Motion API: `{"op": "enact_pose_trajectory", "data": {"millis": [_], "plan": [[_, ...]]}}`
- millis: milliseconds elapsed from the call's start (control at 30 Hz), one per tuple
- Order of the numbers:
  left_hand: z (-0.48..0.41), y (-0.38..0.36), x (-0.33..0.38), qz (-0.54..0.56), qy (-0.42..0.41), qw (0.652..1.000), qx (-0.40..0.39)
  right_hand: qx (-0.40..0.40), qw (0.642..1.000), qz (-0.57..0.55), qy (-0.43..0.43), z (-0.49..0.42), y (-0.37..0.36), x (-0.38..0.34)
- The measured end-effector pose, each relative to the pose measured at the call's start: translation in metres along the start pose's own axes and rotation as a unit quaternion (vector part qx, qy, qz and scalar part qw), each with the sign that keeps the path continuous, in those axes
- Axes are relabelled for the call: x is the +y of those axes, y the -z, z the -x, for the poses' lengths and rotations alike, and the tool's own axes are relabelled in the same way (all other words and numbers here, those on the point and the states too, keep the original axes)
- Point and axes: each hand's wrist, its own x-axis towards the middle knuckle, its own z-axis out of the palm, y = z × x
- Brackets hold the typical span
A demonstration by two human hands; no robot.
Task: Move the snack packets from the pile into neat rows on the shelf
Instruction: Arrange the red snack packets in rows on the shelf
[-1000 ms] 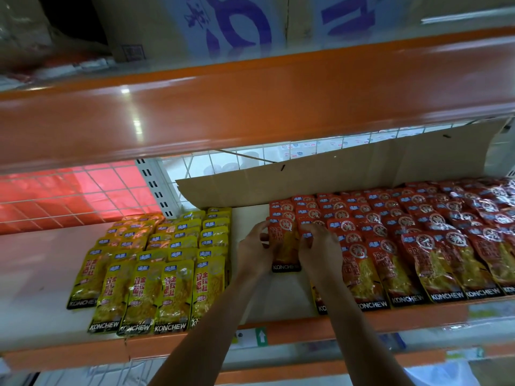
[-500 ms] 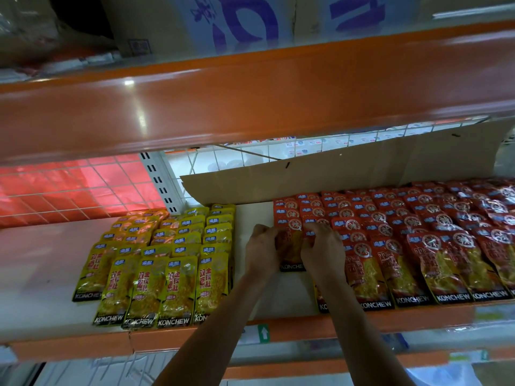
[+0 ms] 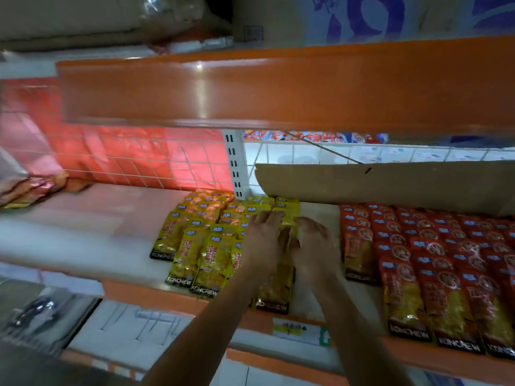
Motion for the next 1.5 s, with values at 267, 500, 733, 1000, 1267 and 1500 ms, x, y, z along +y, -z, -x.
{"op": "enact_pose_trajectory", "data": {"millis": [267,500,733,1000,1267,1500], "plan": [[0.002,0.078,-0.126,-0.086,0.073,0.992,0.060,-0.075,0.993,-0.007,0.093,-0.016,-0.101,-0.115],[-0.012,0.149,-0.261,-0.113,0.137,0.981,0.072,-0.116,0.980,0.005,0.159,-0.034,-0.204,-0.227],[-0.018,0.213,-0.390,-0.148,0.207,0.966,0.049,-0.169,0.969,0.017,0.179,-0.052,-0.303,-0.332],[-0.037,0.262,-0.506,-0.218,0.275,0.936,0.024,-0.219,0.959,0.062,0.170,-0.092,-0.395,-0.415],[-0.057,0.282,-0.587,-0.240,0.321,0.916,-0.006,-0.236,0.944,0.053,0.223,-0.133,-0.462,-0.464],[-0.053,0.281,-0.605,-0.265,0.332,0.905,-0.011,-0.269,0.930,0.110,0.224,-0.144,-0.497,-0.468]]}}
